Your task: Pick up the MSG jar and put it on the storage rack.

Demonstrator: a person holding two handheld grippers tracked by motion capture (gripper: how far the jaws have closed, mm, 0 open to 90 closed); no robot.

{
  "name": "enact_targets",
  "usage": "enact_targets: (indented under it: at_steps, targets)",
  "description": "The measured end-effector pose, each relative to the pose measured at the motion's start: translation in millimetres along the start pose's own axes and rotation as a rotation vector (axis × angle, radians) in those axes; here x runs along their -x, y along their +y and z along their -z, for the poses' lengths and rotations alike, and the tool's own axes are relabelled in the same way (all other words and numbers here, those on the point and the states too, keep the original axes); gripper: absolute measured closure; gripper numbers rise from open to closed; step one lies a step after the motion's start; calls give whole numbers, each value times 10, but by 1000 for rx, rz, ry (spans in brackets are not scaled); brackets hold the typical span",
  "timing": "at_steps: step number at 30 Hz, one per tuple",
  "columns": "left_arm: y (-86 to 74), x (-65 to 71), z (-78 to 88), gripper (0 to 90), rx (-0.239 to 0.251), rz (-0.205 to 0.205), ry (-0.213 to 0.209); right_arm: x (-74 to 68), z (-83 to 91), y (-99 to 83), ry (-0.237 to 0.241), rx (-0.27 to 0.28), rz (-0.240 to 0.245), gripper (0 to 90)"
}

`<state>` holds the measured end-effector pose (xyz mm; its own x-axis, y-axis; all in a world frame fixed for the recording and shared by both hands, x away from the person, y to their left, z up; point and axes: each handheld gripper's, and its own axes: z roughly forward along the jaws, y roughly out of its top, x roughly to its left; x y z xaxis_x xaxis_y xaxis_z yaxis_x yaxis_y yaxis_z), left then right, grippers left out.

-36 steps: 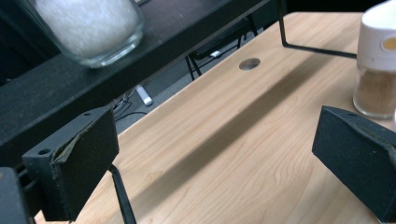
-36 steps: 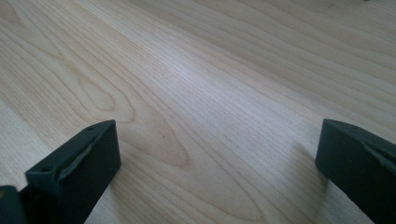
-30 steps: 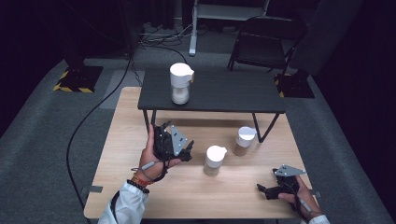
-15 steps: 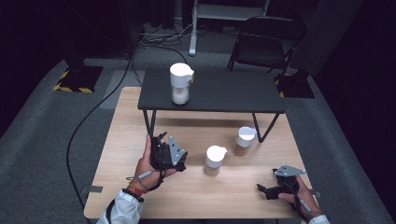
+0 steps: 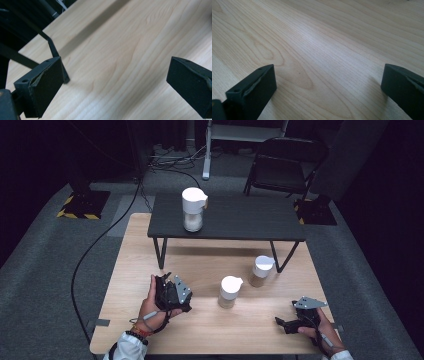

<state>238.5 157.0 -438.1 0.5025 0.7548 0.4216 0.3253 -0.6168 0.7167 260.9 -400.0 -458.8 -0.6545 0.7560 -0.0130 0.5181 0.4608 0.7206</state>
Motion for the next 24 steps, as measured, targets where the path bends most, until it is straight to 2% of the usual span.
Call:
enact_targets:
  at_steps: [9,17,24]
  targets:
    - [-114,-56,-7,11,-55,12,-14,1,0,0,0,0,1,0]
    - [-232,-135,8,11,-95,50,-26,2,0,1,0,0,1,0]
    - [-328,-205,6,11,-141,81,-53,2,0,1,0,0,1,0]
